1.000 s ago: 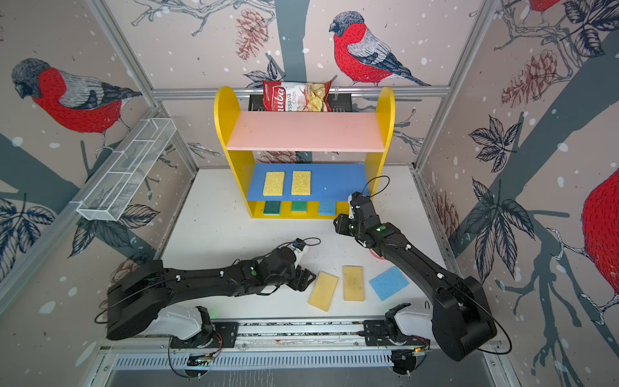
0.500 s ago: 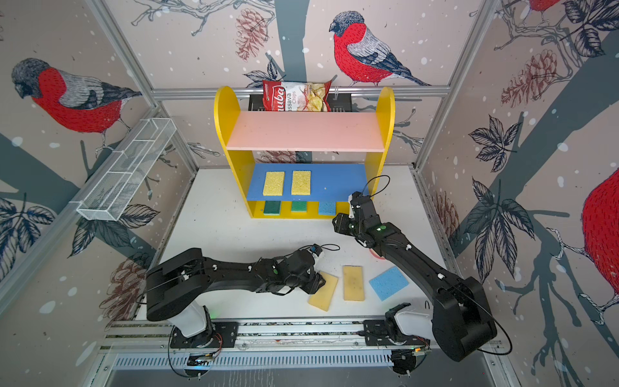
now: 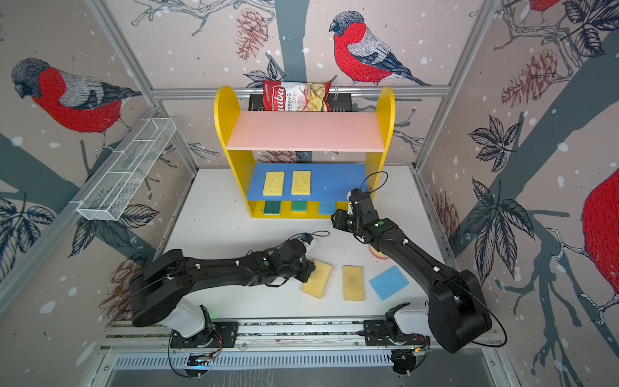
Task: Arrange cleaning sponges on a shelf
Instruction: Pick up the cleaning sponge from the bottom-center of the table.
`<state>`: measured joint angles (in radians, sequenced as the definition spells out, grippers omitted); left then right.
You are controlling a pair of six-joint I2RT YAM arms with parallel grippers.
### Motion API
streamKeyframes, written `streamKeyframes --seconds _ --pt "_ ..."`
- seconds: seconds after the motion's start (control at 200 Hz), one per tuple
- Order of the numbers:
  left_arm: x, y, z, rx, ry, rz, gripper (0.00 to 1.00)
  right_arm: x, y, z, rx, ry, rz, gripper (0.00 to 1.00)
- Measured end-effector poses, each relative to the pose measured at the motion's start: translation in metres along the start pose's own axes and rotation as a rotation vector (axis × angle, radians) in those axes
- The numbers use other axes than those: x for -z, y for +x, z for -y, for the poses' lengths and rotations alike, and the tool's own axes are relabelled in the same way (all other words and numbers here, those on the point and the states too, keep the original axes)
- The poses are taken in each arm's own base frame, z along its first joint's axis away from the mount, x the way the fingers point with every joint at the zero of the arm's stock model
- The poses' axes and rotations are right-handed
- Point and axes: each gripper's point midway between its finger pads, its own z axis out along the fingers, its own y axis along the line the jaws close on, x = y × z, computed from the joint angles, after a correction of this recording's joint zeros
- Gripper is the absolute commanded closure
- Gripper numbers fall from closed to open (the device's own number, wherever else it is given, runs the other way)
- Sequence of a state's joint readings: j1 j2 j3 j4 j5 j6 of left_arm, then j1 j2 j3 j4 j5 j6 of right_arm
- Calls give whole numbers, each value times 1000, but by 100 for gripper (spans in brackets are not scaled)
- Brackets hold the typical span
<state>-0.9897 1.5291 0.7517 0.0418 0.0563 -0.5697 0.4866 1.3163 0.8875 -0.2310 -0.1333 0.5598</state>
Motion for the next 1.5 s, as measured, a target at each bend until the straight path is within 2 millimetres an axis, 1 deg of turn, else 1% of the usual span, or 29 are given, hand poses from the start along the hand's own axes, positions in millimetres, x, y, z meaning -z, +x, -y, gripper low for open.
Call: streamKeyframes --seconds 0.1,0.225,0.355,0.445,0.5,0.555,0.625,0.73,0.806,0.881,0.946,1.006,1.096,1.286,1.331,1.421,1.496 --pt "23 -20 -26 55 -50 80 100 -2 2 -15 11 -38 5 42" --pt "51 -38 -49 103 -97 164 100 -3 5 -38 51 -96 16 41" --pt "82 -54 -73 152 -135 263 100 -2 12 -68 112 -173 32 39" --pt "103 -59 -95 199 -166 323 100 -2 23 -87 162 -227 33 38" --pt "115 -62 -108 228 -187 362 100 -3 31 -98 184 -268 22 34" --pt "126 -64 -119 253 -203 397 100 -4 39 -109 212 -304 12 31" --pt "138 -67 -129 277 -219 436 100 -6 52 -126 249 -357 -7 31" --pt "150 -72 -134 298 -219 479 100 -8 76 -153 295 -441 -58 30" --pt "153 -72 -135 304 -220 490 100 -7 92 -171 326 -497 -90 30" --pt "153 -72 -137 323 -218 493 100 -7 103 -187 347 -543 -114 31" --pt "154 -74 -138 330 -219 496 100 -7 108 -196 358 -575 -128 31" --pt "155 -75 -138 334 -218 499 100 -10 110 -200 361 -585 -134 33" --pt "155 -77 -136 335 -204 496 100 -16 115 -201 362 -588 -155 36" --pt "159 -82 -135 339 -196 507 100 -25 120 -206 363 -605 -185 37" --pt "161 -84 -135 339 -196 512 100 -26 121 -207 363 -607 -189 39" --pt "162 -87 -132 337 -183 514 100 -28 121 -209 363 -618 -193 46" --pt "164 -89 -131 336 -180 519 100 -29 121 -209 358 -628 -196 57"
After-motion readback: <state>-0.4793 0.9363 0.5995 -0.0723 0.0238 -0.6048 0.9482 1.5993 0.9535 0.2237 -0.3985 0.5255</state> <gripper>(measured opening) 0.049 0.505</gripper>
